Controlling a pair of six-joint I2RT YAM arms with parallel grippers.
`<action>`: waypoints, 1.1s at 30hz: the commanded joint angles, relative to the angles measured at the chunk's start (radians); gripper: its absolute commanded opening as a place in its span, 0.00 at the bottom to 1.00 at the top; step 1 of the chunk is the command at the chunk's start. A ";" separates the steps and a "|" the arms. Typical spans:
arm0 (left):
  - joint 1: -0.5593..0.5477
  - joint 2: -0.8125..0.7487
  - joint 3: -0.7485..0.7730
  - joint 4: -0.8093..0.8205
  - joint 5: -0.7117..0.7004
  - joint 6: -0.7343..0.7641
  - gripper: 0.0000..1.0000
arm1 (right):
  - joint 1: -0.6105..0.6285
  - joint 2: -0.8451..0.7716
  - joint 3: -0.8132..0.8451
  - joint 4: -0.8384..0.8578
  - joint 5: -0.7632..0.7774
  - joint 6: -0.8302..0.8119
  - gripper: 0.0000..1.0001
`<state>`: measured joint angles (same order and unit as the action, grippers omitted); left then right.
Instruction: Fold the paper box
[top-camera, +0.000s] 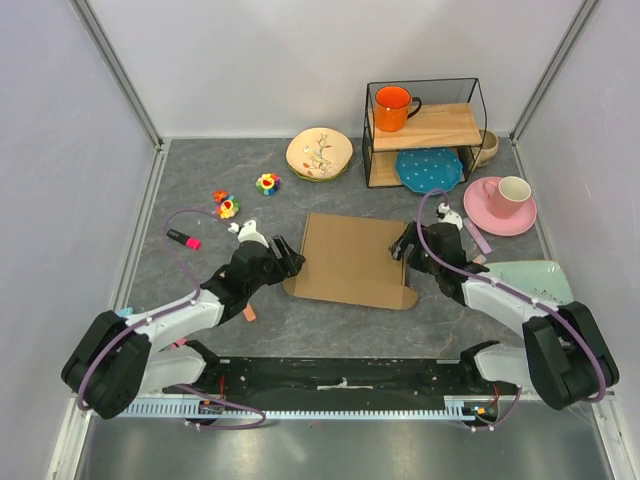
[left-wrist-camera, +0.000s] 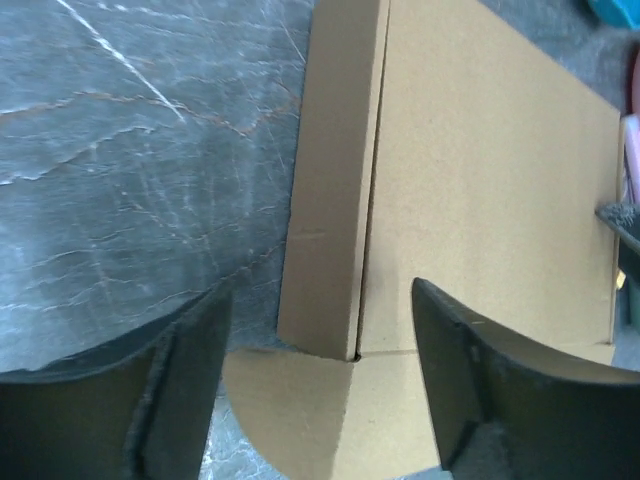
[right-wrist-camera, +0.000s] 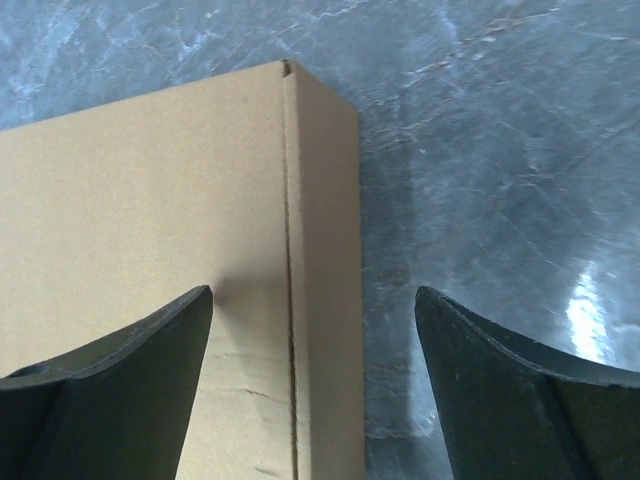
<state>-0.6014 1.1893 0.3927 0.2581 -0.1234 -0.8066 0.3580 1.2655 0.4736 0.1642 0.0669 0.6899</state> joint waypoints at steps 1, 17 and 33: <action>0.014 -0.079 0.078 -0.111 -0.117 0.014 0.84 | -0.001 -0.083 0.081 -0.188 0.123 -0.010 0.92; 0.054 0.173 0.121 0.085 0.082 0.020 0.83 | -0.005 -0.074 -0.082 -0.050 -0.032 0.019 0.83; 0.054 0.086 -0.063 0.161 0.090 -0.036 0.34 | 0.007 0.035 -0.079 0.080 -0.075 0.019 0.70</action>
<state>-0.5434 1.2911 0.3695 0.4324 -0.0254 -0.8230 0.3515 1.2842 0.4171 0.2989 0.0010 0.7197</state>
